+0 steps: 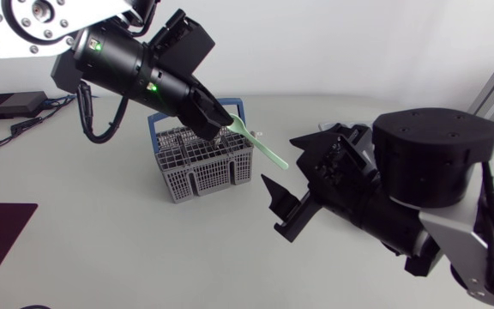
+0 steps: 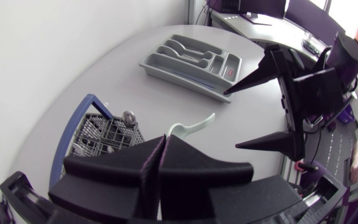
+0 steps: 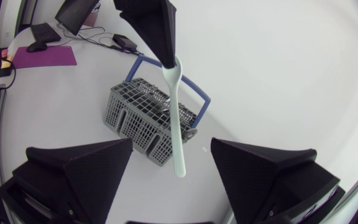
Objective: Unload the cutlery basket into the drawer organizer.
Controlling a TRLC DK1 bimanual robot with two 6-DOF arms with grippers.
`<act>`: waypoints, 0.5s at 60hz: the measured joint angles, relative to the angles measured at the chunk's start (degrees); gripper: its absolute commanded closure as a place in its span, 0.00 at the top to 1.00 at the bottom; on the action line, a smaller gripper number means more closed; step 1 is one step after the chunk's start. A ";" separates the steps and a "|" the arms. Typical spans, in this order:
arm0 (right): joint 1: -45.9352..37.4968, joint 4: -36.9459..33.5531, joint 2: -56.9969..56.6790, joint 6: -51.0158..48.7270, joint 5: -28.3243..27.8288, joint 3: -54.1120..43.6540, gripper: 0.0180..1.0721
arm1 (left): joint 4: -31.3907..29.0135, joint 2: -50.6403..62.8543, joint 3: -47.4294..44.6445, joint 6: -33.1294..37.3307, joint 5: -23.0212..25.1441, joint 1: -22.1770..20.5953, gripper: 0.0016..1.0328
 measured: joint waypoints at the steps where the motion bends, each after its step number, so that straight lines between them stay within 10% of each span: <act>1: 0.17 0.68 0.17 -0.33 0.33 0.00 0.75 | -0.02 0.17 0.00 -0.70 0.35 0.11 0.15; 30: 0.81 9.62 8.79 -6.32 3.26 0.00 0.47 | -5.07 4.74 2.14 -8.24 6.82 0.87 0.15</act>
